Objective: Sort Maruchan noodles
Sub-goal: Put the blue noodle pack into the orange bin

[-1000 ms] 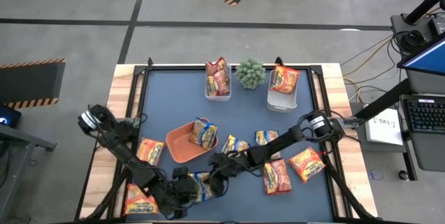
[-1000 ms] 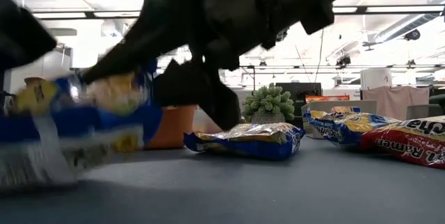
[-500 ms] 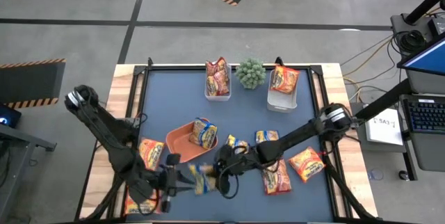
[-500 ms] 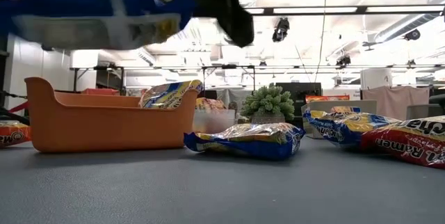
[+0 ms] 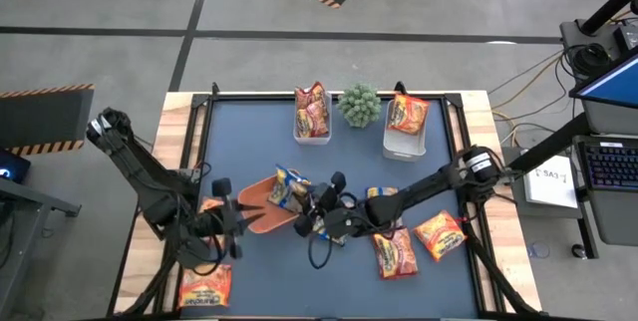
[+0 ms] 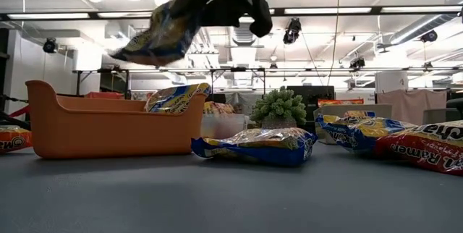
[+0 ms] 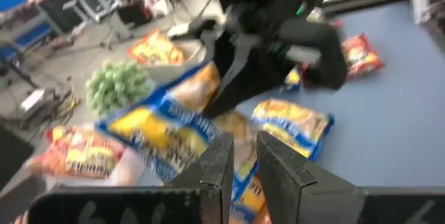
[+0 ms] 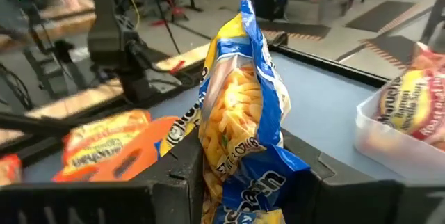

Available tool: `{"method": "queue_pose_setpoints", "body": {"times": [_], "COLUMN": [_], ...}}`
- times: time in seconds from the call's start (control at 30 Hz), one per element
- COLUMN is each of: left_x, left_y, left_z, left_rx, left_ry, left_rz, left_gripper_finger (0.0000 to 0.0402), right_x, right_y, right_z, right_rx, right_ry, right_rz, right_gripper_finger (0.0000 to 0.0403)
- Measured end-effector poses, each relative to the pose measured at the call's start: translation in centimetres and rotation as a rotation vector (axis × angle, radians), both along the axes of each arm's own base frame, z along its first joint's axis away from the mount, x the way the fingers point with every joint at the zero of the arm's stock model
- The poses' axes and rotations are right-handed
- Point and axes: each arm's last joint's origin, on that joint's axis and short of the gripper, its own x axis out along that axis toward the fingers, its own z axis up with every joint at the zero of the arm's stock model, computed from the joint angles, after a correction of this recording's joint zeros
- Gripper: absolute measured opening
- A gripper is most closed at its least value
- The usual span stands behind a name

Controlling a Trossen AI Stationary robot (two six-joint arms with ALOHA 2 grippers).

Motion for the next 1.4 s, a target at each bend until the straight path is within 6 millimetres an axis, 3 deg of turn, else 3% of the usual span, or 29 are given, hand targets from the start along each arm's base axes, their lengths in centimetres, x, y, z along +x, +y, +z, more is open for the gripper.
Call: {"method": "queue_pose_setpoints", "body": {"times": [0.33,0.73,1.0,1.4], "left_x": [-0.6,-0.2,0.5,2.1], "left_y": [0.6,0.5,-0.3,-0.6], "left_z": [-4.3,-7.4,-8.7,-10.9], "left_rx": [-0.147,-0.236,-0.265,-0.27], "left_ry": [0.08,0.085,0.083,0.111], "left_rz": [0.08,0.19,0.217,0.267], "left_gripper_finger": [0.0047,0.0047,0.0047,0.0047], "right_x": [1.5,2.5,3.8,3.9], "right_y": [0.4,1.8,2.2,2.3], "right_z": [-4.0,-7.2,-7.6,-7.7], "right_rx": [-0.017,-0.089,-0.159,-0.171], "right_ry": [-0.047,-0.065,-0.016,0.01], "right_rz": [-0.085,-0.137,-0.122,-0.078], "right_gripper_finger": [0.0121,0.0119,0.0139,0.0169]}}
